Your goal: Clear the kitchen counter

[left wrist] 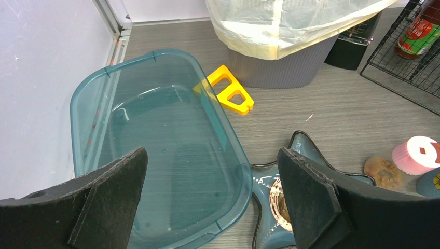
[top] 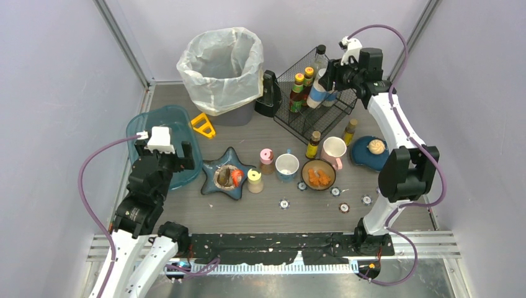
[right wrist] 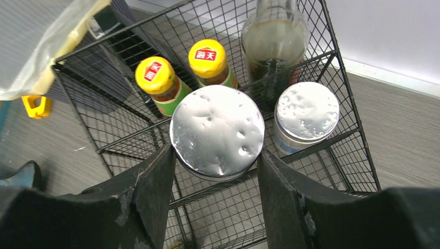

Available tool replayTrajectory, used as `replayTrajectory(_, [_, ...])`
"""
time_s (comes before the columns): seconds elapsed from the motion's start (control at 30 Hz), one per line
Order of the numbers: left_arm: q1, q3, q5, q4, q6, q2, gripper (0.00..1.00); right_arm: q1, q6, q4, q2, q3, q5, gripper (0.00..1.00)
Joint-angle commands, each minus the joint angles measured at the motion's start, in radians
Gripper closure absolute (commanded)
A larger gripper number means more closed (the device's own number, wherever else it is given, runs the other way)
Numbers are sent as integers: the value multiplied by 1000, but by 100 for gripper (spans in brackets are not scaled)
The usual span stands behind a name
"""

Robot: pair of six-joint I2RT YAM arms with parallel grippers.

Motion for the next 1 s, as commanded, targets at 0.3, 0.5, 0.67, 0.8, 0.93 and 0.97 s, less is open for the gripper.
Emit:
replayTrajectory(0.3, [-2, 0, 8, 58, 2, 15, 4, 1, -107, 154, 101, 78, 144, 91])
replayTrajectory(0.5, [-2, 0, 10, 57, 3, 20, 4, 2, -108, 157, 127, 41, 122, 81])
replayTrajectory(0.67, [-2, -1, 18, 58, 3, 22, 4, 1, -107, 176, 116, -13, 124, 64])
replayTrajectory(0.8, [-2, -2, 21, 58, 3, 20, 4, 1, -104, 170, 114, -36, 125, 46])
replayTrajectory(0.93, [-3, -3, 24, 58, 2, 18, 4, 1, -93, 164, 114, -50, 139, 36])
replayTrajectory(0.97, [-2, -2, 24, 58, 2, 15, 4, 1, -92, 161, 114, -49, 148, 35])
